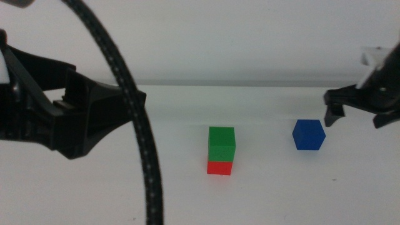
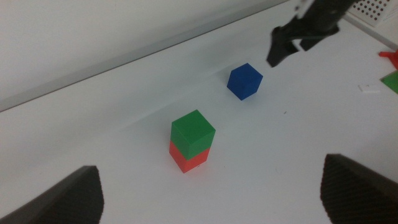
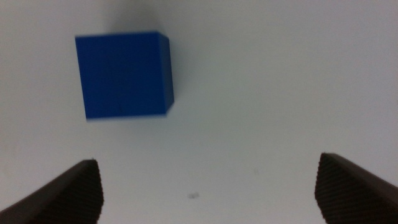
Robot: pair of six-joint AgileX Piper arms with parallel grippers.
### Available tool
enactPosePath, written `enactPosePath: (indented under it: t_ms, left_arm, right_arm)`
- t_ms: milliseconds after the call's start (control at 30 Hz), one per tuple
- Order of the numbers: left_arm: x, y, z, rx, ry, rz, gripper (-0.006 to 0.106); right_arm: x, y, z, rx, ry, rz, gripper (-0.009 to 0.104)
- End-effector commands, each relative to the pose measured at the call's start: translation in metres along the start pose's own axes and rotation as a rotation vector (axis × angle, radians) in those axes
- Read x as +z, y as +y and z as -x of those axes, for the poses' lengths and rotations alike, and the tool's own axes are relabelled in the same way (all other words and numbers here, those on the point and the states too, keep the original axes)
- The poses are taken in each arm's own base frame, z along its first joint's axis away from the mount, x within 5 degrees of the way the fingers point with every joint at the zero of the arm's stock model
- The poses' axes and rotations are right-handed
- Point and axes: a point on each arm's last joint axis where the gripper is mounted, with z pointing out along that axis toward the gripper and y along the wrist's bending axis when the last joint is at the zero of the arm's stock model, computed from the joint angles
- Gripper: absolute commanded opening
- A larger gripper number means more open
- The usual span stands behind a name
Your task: Stack red cubes first, then green, then blue cubes in a specific spot.
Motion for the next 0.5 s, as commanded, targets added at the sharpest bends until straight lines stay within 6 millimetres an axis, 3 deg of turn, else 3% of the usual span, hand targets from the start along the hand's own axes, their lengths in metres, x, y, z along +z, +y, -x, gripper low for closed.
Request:
enactPosePath:
  t_ms: [0,200,467]
  left_arm:
    - [0.0,0.0,0.0,-0.01,-0.014,-0.004,0.094]
    - [0.0,0.0,0.001,-0.01,-0.02,-0.003,0.094]
    - [0.0,0.0,0.001,-0.01,-0.022,-0.003,0.094]
  right_arm:
    - [0.004,0.008,0.007,-0.002,0.006,-0.047,0.09]
    - [0.019,0.025,0.009,0.005,0.013,-0.021,0.09]
    - [0.032,0.031,0.015,0.0,-0.011,-0.007,0.09]
